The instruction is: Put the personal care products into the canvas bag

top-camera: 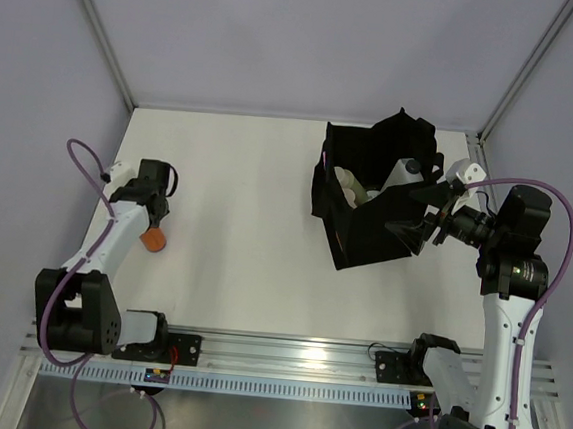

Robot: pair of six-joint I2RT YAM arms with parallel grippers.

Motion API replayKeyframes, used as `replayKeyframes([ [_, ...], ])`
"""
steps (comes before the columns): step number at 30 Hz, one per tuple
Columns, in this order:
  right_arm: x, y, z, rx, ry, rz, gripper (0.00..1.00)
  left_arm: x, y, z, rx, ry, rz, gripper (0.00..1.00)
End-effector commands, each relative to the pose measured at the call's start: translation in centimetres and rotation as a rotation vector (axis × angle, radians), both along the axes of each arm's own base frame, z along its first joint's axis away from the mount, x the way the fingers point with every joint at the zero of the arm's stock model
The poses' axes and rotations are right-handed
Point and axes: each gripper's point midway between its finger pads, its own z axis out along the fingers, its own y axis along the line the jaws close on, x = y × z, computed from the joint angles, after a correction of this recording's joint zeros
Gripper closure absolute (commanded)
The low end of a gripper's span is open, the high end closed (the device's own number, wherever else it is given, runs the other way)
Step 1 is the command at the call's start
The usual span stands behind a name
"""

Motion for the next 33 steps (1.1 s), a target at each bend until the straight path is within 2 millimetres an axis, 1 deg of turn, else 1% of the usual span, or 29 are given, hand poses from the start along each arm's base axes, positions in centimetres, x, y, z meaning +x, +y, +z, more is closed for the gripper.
replayKeyframes([
  [1,0.2,-0.2,0.2,-0.010,-0.028,-0.002,0.01,1.0,-0.5,1.3,-0.031,-0.093,-0.029,0.94],
  [3,0.3,-0.2,0.1,-0.010,-0.028,-0.004,0.00,1.5,-1.2,2.3,-0.058,-0.132,-0.072,0.99],
  [6,0.3,-0.3,0.1,-0.010,-0.029,-0.005,0.00,3.0,-3.1,4.0,-0.118,-0.219,-0.203,1.00],
  [7,0.3,-0.3,0.2,-0.010,-0.029,-0.005,0.01,3.5,-5.1,5.1,-0.196,-0.277,-0.290,1.00],
  [8,0.3,-0.3,0.2,-0.009,-0.029,-0.005,0.00,4.0,-6.4,6.1,-0.234,-0.316,-0.357,1.00],
  [9,0.3,-0.3,0.2,-0.010,-0.031,-0.004,0.01,4.7,-8.6,7.4,-0.290,-0.367,-0.463,1.00],
  [10,0.3,-0.3,0.2,-0.011,-0.032,-0.005,0.00,4.9,-9.8,8.8,-0.310,-0.410,-0.521,1.00],
  [11,0.3,-0.3,0.1,-0.010,-0.031,-0.004,0.00,5.3,-12.0,10.7,-0.331,-0.452,-0.608,1.00],
  [13,0.4,-0.4,0.0,-0.013,-0.031,-0.006,0.01,5.6,-14.7,12.9,-0.363,-0.499,-0.711,1.00],
  [14,0.4,-0.4,0.0,-0.012,-0.030,-0.007,0.00,5.3,-17.3,14.1,-0.397,-0.516,-0.798,1.00],
  [15,0.4,-0.4,-0.1,-0.013,-0.030,-0.009,0.01,5.6,-18.7,16.6,-0.393,-0.570,-0.854,1.00],
  [16,0.6,-0.5,-0.1,-0.015,-0.031,-0.013,0.00,5.5,-19.9,18.0,-0.399,-0.597,-0.896,1.00],
  [17,0.6,-0.6,-0.2,-0.016,-0.029,-0.016,0.00,5.3,-22.2,19.4,-0.412,-0.622,-0.963,1.00],
  [18,0.7,-0.6,-0.2,-0.016,-0.027,-0.016,0.01,5.3,-23.4,22.4,-0.404,-0.689,-1.013,1.00],
  [19,0.7,-0.6,-0.3,-0.015,-0.026,-0.016,0.01,5.2,-24.5,24.1,-0.408,-0.724,-1.049,1.00],
  [20,0.7,-0.6,-0.4,-0.014,-0.023,-0.018,0.00,5.0,-26.8,25.4,-0.419,-0.751,-1.116,1.00],
  [21,0.8,-0.6,-0.3,-0.014,-0.026,-0.016,0.01,4.8,-27.8,28.9,-0.417,-0.830,-1.153,1.00],
  [22,0.9,-0.7,-0.4,-0.013,-0.022,-0.018,0.00,4.6,-29.0,30.5,-0.421,-0.863,-1.186,1.00],
  [23,0.9,-0.7,-0.5,-0.011,-0.019,-0.016,0.01,4.6,-31.5,31.2,-0.423,-0.871,-1.248,1.00],
  [24,0.9,-0.7,-0.5,-0.012,-0.020,-0.018,0.00,4.8,-32.5,32.5,-0.408,-0.896,-1.266,1.00],
  [25,1.0,-0.7,-0.5,-0.013,-0.020,-0.019,0.00,4.4,-33.5,36.0,-0.402,-0.969,-1.296,1.00],
  [26,1.0,-0.8,-0.6,-0.016,-0.023,-0.026,0.01,4.2,-35.0,37.0,-0.385,-0.987,-1.322,1.00],
  [27,1.1,-0.9,-0.6,-0.019,-0.027,-0.032,0.01,5.7,-36.6,36.1,-0.376,-0.954,-1.328,1.00],
  [28,1.1,-0.9,-0.3,-0.021,-0.041,-0.039,0.01,5.5,-37.6,38.8,-0.385,-1.008,-1.348,1.00],
  [29,1.2,-1.2,-0.4,-0.023,-0.044,-0.057,0.01,5.9,-38.5,38.9,-0.386,-0.998,-1.360,1.00],
  [30,1.3,-1.5,-0.3,-0.021,-0.047,-0.076,0.00,7.4,-40.3,37.3,-0.388,-0.952,-1.374,1.00],
  [31,1.4,-1.7,-0.1,-0.022,-0.054,-0.089,0.00,7.6,-41.4,37.4,-0.394,-0.949,-1.391,1.00],
  [32,1.3,-1.9,-0.1,-0.021,-0.058,-0.098,0.01,7.6,-41.9,38.8,-0.393,-0.981,-1.404,1.00],
  [33,1.4,-2.1,0.0,-0.018,-0.055,-0.113,0.01,7.8,-42.8,38.8,-0.398,-0.981,-1.421,1.00],
])
